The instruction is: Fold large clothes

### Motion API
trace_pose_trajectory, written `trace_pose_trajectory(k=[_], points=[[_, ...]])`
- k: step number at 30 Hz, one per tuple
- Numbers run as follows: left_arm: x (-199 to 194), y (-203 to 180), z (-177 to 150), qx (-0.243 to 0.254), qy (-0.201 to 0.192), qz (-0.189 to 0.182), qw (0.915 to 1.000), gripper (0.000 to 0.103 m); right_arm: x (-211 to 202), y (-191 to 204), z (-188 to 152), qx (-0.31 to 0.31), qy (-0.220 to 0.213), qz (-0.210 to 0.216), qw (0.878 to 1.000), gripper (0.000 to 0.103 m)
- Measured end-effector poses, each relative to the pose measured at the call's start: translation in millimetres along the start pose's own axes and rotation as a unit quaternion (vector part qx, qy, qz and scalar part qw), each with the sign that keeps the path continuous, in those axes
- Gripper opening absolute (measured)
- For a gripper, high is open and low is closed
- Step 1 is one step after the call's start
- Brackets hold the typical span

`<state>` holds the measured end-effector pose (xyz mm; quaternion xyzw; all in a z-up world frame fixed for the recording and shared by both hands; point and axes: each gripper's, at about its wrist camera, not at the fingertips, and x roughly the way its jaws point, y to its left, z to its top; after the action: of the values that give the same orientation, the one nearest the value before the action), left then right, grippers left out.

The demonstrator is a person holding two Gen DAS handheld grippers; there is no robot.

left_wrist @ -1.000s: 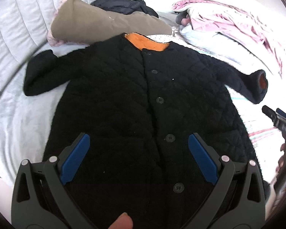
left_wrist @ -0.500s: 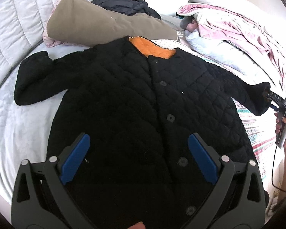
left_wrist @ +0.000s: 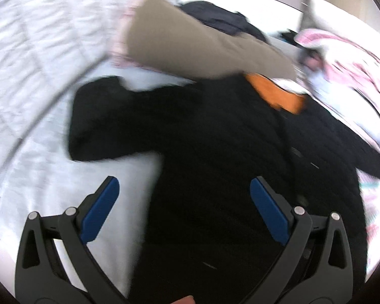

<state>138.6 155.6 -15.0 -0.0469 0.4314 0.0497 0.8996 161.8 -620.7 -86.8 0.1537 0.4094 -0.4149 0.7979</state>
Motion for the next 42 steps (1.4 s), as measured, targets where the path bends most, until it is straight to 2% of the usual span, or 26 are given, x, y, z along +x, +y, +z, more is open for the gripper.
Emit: trace_pose_trajectory(k=[1, 3, 5, 10, 13, 14, 16, 18, 20, 23, 24, 25, 26, 27, 29, 30, 32, 33, 34, 36, 37, 39, 41, 42], points=[[4, 11, 5, -0.004, -0.005, 0.014, 0.9999, 0.103, 12, 0, -5, 0.004, 0.021, 0.000, 1.000, 0.017], [19, 36, 15, -0.008, -0.006, 0.049, 0.9988, 0.103, 17, -8, -10, 0.025, 0.029, 0.005, 0.999, 0.020], [40, 49, 22, -0.008, 0.004, 0.069, 0.9975, 0.103, 17, -17, -15, 0.044, 0.040, 0.027, 0.998, 0.029], [102, 65, 48, 0.022, 0.011, 0.122, 0.9923, 0.103, -12, -37, -19, 0.076, 0.029, 0.077, 0.994, 0.042], [131, 72, 71, 0.053, 0.002, 0.183, 0.9817, 0.099, -44, -39, -13, 0.076, 0.004, 0.100, 0.992, 0.046], [138, 74, 76, 0.064, 0.001, 0.200, 0.9778, 0.095, -58, -38, -12, 0.071, -0.009, 0.108, 0.992, 0.049], [154, 83, 89, 0.074, 0.007, 0.213, 0.9743, 0.073, -77, -36, -9, 0.066, -0.036, 0.122, 0.990, 0.067], [156, 94, 95, 0.062, 0.014, 0.203, 0.9771, 0.033, -101, -27, -9, 0.059, -0.067, 0.144, 0.986, 0.073], [130, 106, 101, 0.047, -0.017, 0.226, 0.9728, 0.024, -120, -11, -9, 0.049, -0.077, 0.163, 0.982, 0.074], [83, 138, 101, 0.027, -0.059, 0.275, 0.9591, 0.023, -138, 21, -9, 0.022, -0.086, 0.187, 0.978, 0.075], [73, 149, 99, 0.019, -0.059, 0.290, 0.9551, 0.023, -140, 30, -9, 0.015, -0.090, 0.192, 0.977, 0.075], [63, 163, 98, 0.013, -0.053, 0.316, 0.9472, 0.024, -145, 45, -10, 0.002, -0.095, 0.198, 0.976, 0.075], [54, 178, 94, 0.009, -0.046, 0.353, 0.9346, 0.029, -148, 57, -11, -0.008, -0.099, 0.201, 0.975, 0.075], [46, 192, 90, 0.003, -0.037, 0.388, 0.9210, 0.043, -149, 68, -13, -0.018, -0.101, 0.203, 0.974, 0.075], [34, 211, 85, -0.006, -0.026, 0.425, 0.9047, 0.060, -151, 98, -17, -0.044, -0.103, 0.212, 0.971, 0.075], [25, 219, 82, -0.011, -0.023, 0.434, 0.9005, 0.060, -151, 110, -19, -0.054, -0.101, 0.218, 0.969, 0.075], [5, 223, 79, -0.016, -0.034, 0.406, 0.9129, 0.063, -149, 137, -24, -0.075, -0.093, 0.236, 0.964, 0.075], [-3, 219, 80, -0.012, -0.043, 0.400, 0.9153, 0.073, -147, 147, -27, -0.084, -0.091, 0.243, 0.962, 0.075], [-12, 210, 80, -0.003, -0.055, 0.395, 0.9170, 0.078, -146, 165, -30, -0.099, -0.090, 0.254, 0.958, 0.075], [-24, 176, 83, 0.035, -0.090, 0.350, 0.9319, 0.091, -144, 190, -34, -0.127, -0.087, 0.268, 0.951, 0.075], [-23, 163, 86, 0.053, -0.096, 0.316, 0.9426, 0.094, -142, 211, -37, -0.152, -0.084, 0.280, 0.944, 0.075], [-3, 130, 98, 0.096, -0.090, 0.207, 0.9694, 0.097, -139, 239, -42, -0.190, -0.077, 0.301, 0.932, 0.075], [36, 100, 112, 0.129, -0.075, 0.107, 0.9830, 0.097, -133, 278, -48, -0.245, -0.060, 0.331, 0.909, 0.075], [57, 83, 119, 0.149, -0.066, 0.068, 0.9843, 0.097, -130, 291, -52, -0.264, -0.053, 0.339, 0.902, 0.075]])
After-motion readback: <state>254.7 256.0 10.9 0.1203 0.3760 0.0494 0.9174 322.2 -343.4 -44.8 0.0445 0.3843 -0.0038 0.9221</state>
